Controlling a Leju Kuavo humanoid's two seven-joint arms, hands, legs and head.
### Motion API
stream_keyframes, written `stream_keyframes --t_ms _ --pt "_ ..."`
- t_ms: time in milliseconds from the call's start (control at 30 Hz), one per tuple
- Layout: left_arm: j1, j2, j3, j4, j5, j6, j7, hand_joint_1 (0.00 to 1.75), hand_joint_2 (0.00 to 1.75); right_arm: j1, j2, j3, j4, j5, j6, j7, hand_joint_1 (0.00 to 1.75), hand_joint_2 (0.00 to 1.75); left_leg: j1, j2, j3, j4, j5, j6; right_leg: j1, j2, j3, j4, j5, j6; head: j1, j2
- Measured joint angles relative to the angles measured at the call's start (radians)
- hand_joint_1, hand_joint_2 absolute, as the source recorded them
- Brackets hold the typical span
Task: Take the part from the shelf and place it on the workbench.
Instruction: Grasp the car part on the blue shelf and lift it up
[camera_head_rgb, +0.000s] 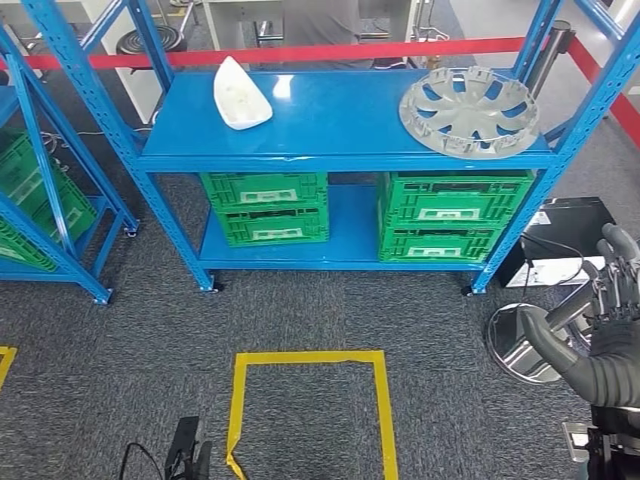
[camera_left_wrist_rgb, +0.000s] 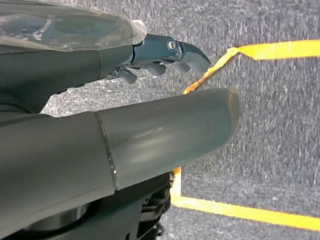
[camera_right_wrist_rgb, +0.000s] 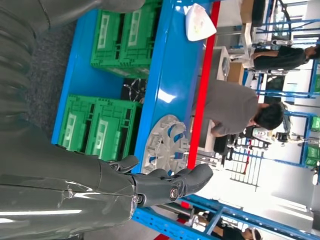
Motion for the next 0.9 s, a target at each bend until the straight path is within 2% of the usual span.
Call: stream_keyframes --t_ms 67,100,133,167,233,300,333,400,433,467,500,533,600,633,700,733,800,833,867,900 --pt "0.002 -0.002 0.000 0.000 0.000 0.000 0.000 0.00 0.00 0.000 0.000 0.000 0.002 0.000 0.000 0.000 0.00 1.75 0.007 0.000 0.022 0.005 -0.020 -0.012 -0.007 -0.004 0.034 -0.120 0.094 0.011 0.001 0.000" --pt "0.002 -0.002 0.000 0.000 0.000 0.000 0.000 0.00 0.00 0.000 0.000 0.001 0.003 0.000 0.000 0.000 0.00 1.75 0.009 -0.001 0.030 0.010 -0.029 -0.019 -0.006 -0.007 0.050 -0.182 0.123 0.013 0.004 0.000" --pt "0.000 -0.001 0.000 0.000 0.000 0.000 0.000 0.00 0.00 0.000 0.000 0.001 0.005 0.000 0.000 0.000 0.00 1.75 0.010 -0.001 0.031 0.013 -0.036 -0.025 -0.005 -0.008 0.062 -0.221 0.136 0.007 0.007 0.000" --pt "0.000 -0.001 0.000 0.001 0.000 0.000 0.000 0.00 0.00 0.001 0.000 0.002 0.007 0.000 0.000 0.000 0.00 1.75 0.009 -0.001 0.029 0.016 -0.040 -0.031 -0.003 -0.008 0.065 -0.236 0.134 -0.004 0.008 0.000" --pt "-0.001 0.000 0.000 0.001 0.000 0.000 0.000 0.00 0.00 0.002 0.000 0.002 0.008 0.000 0.000 0.000 0.00 1.75 0.007 0.001 0.027 0.022 -0.044 -0.039 -0.001 -0.004 0.068 -0.238 0.129 -0.031 0.006 0.000" --pt "-0.002 0.000 0.000 0.001 0.001 0.000 0.000 0.00 0.00 0.001 0.000 0.002 0.008 0.000 0.000 -0.001 0.00 1.75 0.009 0.002 0.014 0.059 -0.051 -0.048 -0.003 -0.001 0.079 -0.242 0.129 -0.042 0.000 0.000" --pt "-0.003 0.000 0.000 0.001 0.001 0.000 0.000 0.00 0.00 0.000 0.000 0.002 0.008 0.000 0.000 -0.001 0.00 1.75 0.010 0.002 -0.012 0.106 -0.063 -0.052 -0.004 0.000 0.085 -0.244 0.127 -0.046 -0.002 0.000" --pt "-0.004 -0.001 0.000 0.001 0.001 0.000 0.000 0.00 0.00 -0.002 0.000 0.002 0.008 -0.002 0.000 -0.002 0.00 1.75 0.010 0.002 -0.100 0.244 -0.106 -0.059 -0.002 -0.001 0.094 -0.247 0.119 -0.054 -0.007 0.000" --pt "-0.003 -0.001 0.000 0.001 0.001 0.000 0.000 0.00 0.00 -0.003 0.000 0.002 0.008 -0.003 0.000 -0.002 0.00 1.75 0.010 0.002 -0.145 0.304 -0.126 -0.059 0.000 0.000 0.098 -0.247 0.114 -0.057 -0.009 0.000" --pt "-0.001 -0.002 0.000 0.001 0.002 0.000 0.000 0.00 0.00 -0.003 0.000 0.003 0.008 -0.004 0.000 -0.002 0.00 1.75 0.010 0.002 -0.176 0.335 -0.131 -0.057 0.003 0.002 0.104 -0.247 0.108 -0.059 -0.010 0.000" --pt "0.001 -0.002 0.000 0.001 0.003 0.000 0.000 0.00 0.00 -0.003 0.000 0.003 0.008 -0.006 0.000 -0.002 0.00 1.75 0.008 0.002 -0.189 0.329 -0.114 -0.052 0.005 0.004 0.113 -0.247 0.102 -0.061 -0.012 0.000" --pt "0.002 -0.002 0.000 0.001 0.003 0.000 0.000 0.00 0.00 -0.003 0.000 0.004 0.008 -0.007 0.000 -0.002 0.00 1.75 0.005 0.001 -0.183 0.286 -0.076 -0.043 0.009 0.007 0.124 -0.248 0.095 -0.062 -0.014 0.000" --pt "0.002 0.001 0.000 0.001 0.004 0.000 0.000 0.00 0.00 -0.003 0.000 0.004 0.008 -0.008 0.000 -0.003 0.00 1.75 -0.006 -0.001 -0.139 0.147 0.013 -0.018 0.014 0.009 0.145 -0.250 0.082 -0.061 -0.017 0.000" --pt "0.002 0.003 0.000 0.001 0.004 0.000 0.000 0.00 0.00 -0.003 0.000 0.005 0.008 -0.008 0.000 -0.003 0.00 1.75 -0.013 -0.003 -0.120 0.097 0.025 -0.006 0.015 0.011 0.152 -0.252 0.075 -0.059 -0.016 0.000" --pt "0.001 0.006 0.000 0.001 0.004 0.000 0.000 0.00 0.00 -0.003 0.000 0.006 0.009 -0.009 -0.001 -0.002 0.00 1.75 -0.022 -0.008 -0.102 0.058 0.016 0.007 0.014 0.015 0.159 -0.257 0.065 -0.050 -0.014 0.000" --pt "0.002 0.006 0.000 0.001 0.004 0.000 0.000 0.00 0.00 -0.004 0.000 0.008 0.009 -0.010 -0.001 -0.002 0.00 1.75 -0.022 -0.009 -0.097 0.052 0.013 0.009 0.014 0.016 0.162 -0.260 0.061 -0.044 -0.014 0.000" --pt "0.004 0.004 0.000 0.001 0.005 0.000 0.000 0.00 0.00 -0.006 0.000 0.010 0.009 -0.010 -0.001 -0.003 0.00 1.75 -0.014 -0.007 -0.076 0.031 0.035 0.006 0.015 0.013 0.166 -0.250 0.047 -0.035 -0.015 0.000" --pt "0.005 0.003 0.000 0.001 0.006 0.000 0.000 0.00 0.00 -0.007 0.000 0.011 0.009 -0.010 0.000 -0.003 0.00 1.75 -0.009 -0.006 -0.065 0.022 0.038 0.006 0.016 0.009 0.155 -0.219 0.031 -0.031 -0.013 0.000" --pt "0.004 0.002 0.000 0.001 0.006 0.000 0.000 0.00 0.00 -0.008 0.000 0.011 0.008 -0.010 0.000 -0.002 0.00 1.75 -0.006 -0.005 -0.055 0.015 0.036 0.005 0.016 0.006 0.128 -0.164 0.008 -0.026 -0.011 0.000" --pt "0.004 0.002 0.000 0.001 0.007 0.000 0.000 0.00 0.00 -0.009 0.000 0.012 0.009 -0.010 0.000 -0.002 0.00 1.75 -0.006 -0.004 -0.048 0.013 0.031 0.008 0.015 0.003 0.088 -0.094 -0.019 -0.022 -0.008 0.000"
